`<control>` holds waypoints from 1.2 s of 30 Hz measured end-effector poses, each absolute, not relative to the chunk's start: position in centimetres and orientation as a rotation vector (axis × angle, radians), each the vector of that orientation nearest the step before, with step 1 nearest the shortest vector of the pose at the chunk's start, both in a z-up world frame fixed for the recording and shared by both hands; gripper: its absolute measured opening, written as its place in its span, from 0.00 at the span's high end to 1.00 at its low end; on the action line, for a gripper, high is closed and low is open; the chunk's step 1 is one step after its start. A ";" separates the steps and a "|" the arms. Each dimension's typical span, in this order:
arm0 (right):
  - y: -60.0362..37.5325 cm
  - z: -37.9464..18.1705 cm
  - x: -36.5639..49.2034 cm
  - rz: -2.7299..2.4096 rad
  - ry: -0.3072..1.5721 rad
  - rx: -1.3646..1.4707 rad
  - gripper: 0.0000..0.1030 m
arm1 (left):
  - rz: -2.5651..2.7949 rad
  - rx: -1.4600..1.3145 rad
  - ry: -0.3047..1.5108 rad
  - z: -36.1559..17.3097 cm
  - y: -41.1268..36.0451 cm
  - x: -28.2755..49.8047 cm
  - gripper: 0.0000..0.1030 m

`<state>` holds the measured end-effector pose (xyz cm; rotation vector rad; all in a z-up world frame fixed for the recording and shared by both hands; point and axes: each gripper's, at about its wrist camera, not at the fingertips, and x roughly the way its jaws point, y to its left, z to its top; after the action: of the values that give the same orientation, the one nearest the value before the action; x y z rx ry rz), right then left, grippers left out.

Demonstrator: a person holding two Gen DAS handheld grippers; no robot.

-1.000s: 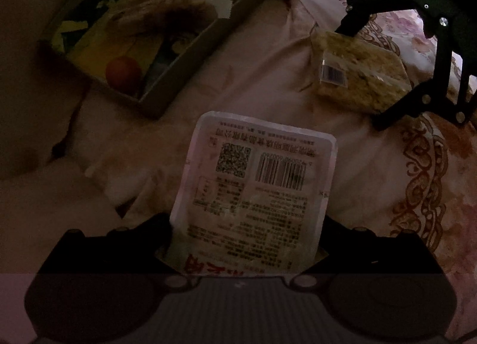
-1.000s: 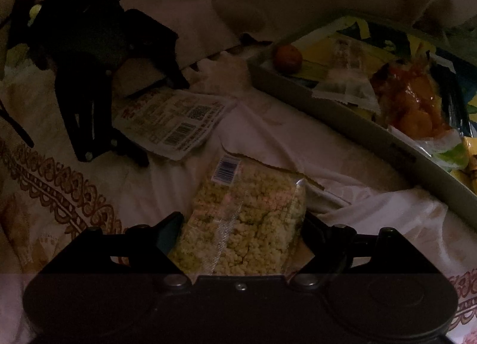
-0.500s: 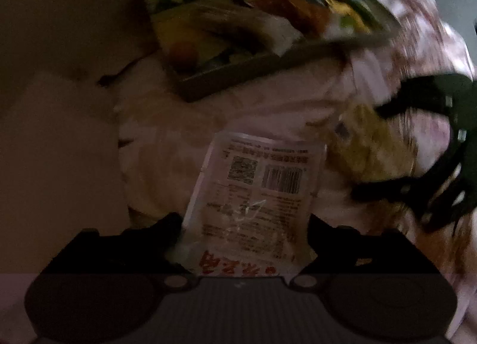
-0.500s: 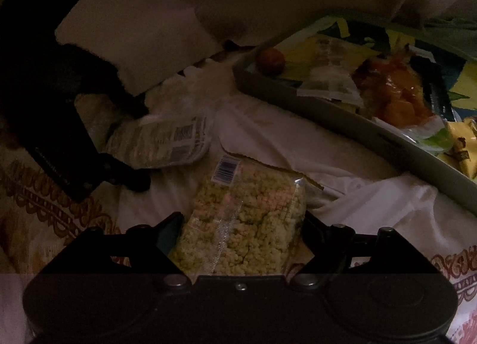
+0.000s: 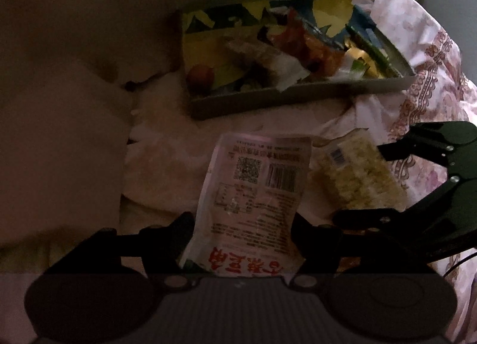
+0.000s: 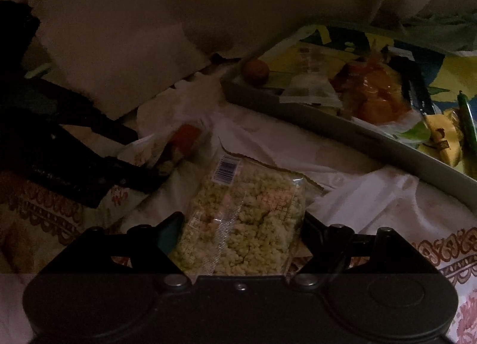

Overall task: Organize snacks
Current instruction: 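Carry the puffed-rice bag with the right gripper while the left carries the tofu pack to the box, then open the right gripper over the box while the left releases the tofu pack inside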

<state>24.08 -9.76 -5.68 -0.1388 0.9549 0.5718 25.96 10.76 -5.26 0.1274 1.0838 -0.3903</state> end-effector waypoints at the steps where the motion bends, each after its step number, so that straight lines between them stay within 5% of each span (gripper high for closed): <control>1: -9.8 -5.6 24.1 0.568 0.954 -0.135 0.20 | -0.387 0.126 1.078 -5.0 10.5 25.8 0.30; 18: -15.9 0.1 27.2 0.414 0.766 0.045 0.20 | -0.365 -0.020 0.859 1.7 6.9 31.3 0.30; 29: -21.0 -0.2 35.2 0.191 0.680 0.150 0.20 | -0.294 -0.126 0.839 -1.4 0.8 39.6 0.29; 36: -22.2 -1.8 36.1 0.157 0.703 0.172 0.16 | -0.241 -0.156 0.842 -2.8 0.2 40.0 0.14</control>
<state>36.07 -22.21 -1.84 0.1717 0.7030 0.1573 40.01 0.17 -2.84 -0.1555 0.8422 -0.2408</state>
